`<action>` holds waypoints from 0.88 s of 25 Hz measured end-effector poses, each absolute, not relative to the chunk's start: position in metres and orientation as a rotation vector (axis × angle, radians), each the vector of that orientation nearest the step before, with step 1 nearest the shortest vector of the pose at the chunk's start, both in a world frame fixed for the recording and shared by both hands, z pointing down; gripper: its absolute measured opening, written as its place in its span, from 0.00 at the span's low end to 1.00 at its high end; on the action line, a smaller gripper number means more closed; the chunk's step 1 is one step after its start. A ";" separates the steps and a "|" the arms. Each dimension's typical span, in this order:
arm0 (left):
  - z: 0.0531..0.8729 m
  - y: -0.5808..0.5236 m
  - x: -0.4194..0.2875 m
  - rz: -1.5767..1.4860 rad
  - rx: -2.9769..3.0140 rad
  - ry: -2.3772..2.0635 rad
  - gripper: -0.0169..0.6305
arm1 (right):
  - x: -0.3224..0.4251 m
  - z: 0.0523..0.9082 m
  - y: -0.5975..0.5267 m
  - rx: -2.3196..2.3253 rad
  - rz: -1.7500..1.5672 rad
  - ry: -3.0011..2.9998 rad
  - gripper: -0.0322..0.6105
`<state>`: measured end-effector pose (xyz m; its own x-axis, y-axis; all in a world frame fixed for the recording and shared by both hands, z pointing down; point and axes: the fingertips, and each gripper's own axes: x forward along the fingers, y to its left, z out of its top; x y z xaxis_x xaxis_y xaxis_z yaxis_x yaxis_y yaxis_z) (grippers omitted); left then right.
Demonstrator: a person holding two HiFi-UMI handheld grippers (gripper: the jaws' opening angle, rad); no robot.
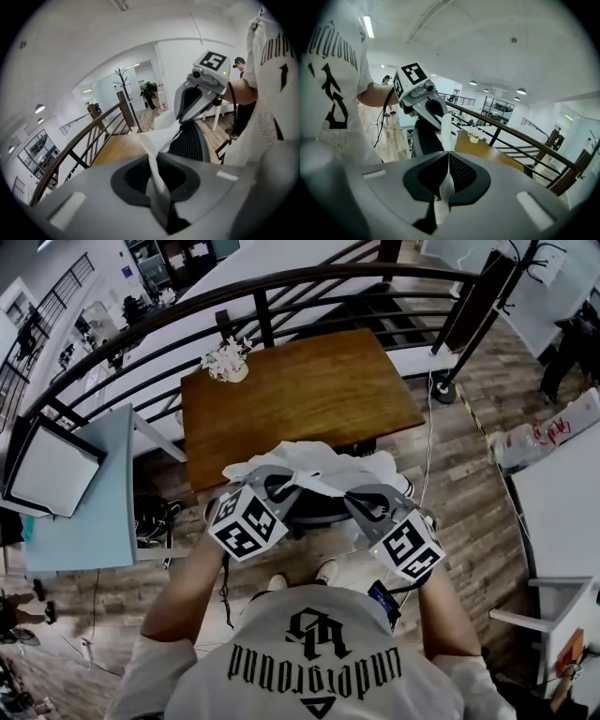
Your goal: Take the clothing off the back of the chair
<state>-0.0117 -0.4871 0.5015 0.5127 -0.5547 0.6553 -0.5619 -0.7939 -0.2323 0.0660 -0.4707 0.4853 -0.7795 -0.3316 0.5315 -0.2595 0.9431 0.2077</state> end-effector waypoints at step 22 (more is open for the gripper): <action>0.426 -0.447 -0.024 0.856 2.916 -1.056 0.14 | 0.053 0.408 -0.425 0.632 -0.259 -2.593 0.06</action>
